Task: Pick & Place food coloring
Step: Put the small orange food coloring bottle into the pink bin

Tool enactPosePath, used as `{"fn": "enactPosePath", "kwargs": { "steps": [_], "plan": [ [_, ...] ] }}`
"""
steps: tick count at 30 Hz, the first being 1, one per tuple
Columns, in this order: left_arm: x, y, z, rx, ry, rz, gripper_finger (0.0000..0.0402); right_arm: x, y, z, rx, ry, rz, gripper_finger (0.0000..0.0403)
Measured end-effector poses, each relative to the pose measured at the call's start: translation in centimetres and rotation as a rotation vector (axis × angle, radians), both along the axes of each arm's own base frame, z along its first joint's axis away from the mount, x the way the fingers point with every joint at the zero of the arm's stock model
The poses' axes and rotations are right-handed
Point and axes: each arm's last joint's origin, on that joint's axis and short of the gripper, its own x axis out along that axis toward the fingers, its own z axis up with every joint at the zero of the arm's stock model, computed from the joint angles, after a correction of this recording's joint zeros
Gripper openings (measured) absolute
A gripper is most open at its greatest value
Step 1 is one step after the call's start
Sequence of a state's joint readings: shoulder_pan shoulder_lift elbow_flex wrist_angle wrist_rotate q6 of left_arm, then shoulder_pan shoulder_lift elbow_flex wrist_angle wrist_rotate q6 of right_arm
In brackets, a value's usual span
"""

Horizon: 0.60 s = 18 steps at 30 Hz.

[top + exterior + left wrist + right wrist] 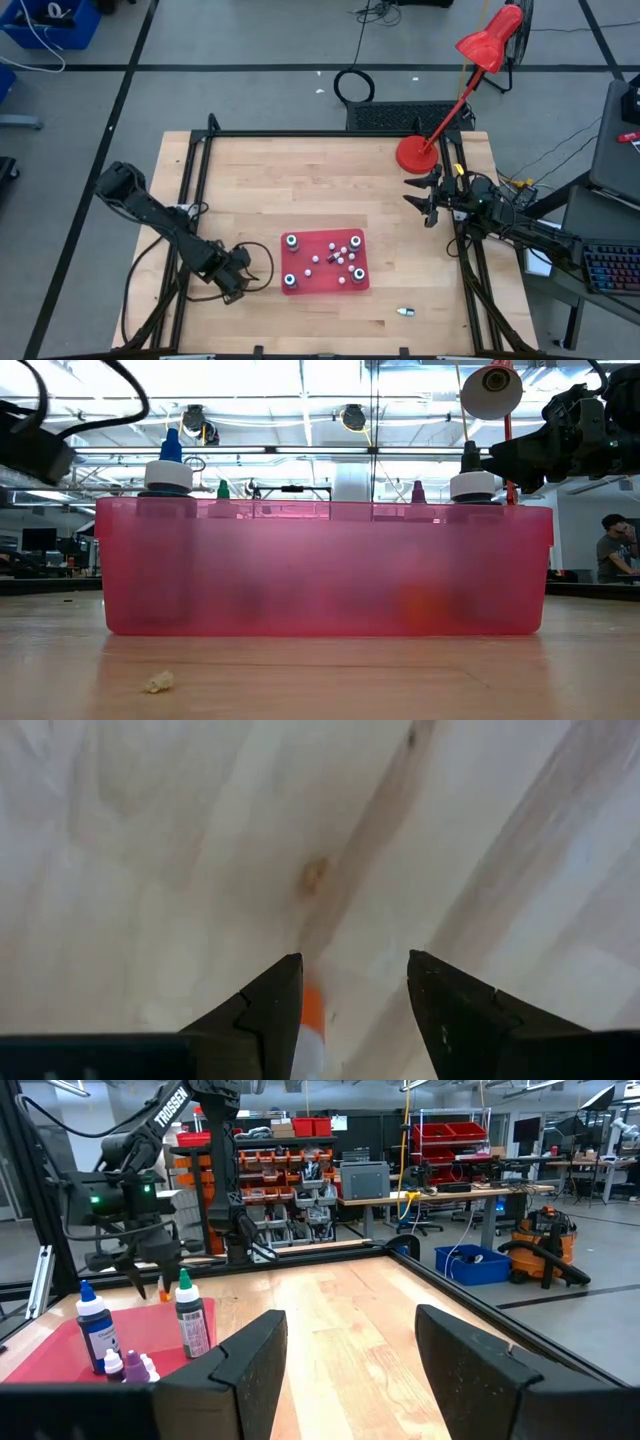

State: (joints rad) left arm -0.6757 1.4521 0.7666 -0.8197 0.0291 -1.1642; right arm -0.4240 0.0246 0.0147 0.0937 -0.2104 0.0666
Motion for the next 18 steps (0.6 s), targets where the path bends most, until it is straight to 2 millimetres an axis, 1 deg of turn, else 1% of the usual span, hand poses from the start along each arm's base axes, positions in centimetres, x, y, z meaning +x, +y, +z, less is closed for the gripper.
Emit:
{"fn": "enactPosePath", "kwargs": {
  "steps": [6, 9, 13, 18],
  "plan": [
    [0.1, 0.1, 0.0, 0.006, -0.003, 0.002, 0.0182, 0.0, 0.0, 0.0, 0.0, 0.001, 0.0, 0.021],
    [-0.3, 0.0, 0.0, 0.017, 0.016, 0.0, 0.0182, 0.0, 0.0, 0.0, 0.0, 0.001, 0.0, 0.021],
    [-1.1, 0.3, 0.0, 0.09, 0.061, 0.027, 0.0182, 0.0, 0.0, 0.0, 0.0, 0.001, 0.0, 0.021],
    [-1.2, 0.2, 0.0, 0.094, 0.065, 0.048, 0.0182, 0.0, 0.0, 0.0, 0.0, 0.001, 0.0, 0.021]
  ]
}}
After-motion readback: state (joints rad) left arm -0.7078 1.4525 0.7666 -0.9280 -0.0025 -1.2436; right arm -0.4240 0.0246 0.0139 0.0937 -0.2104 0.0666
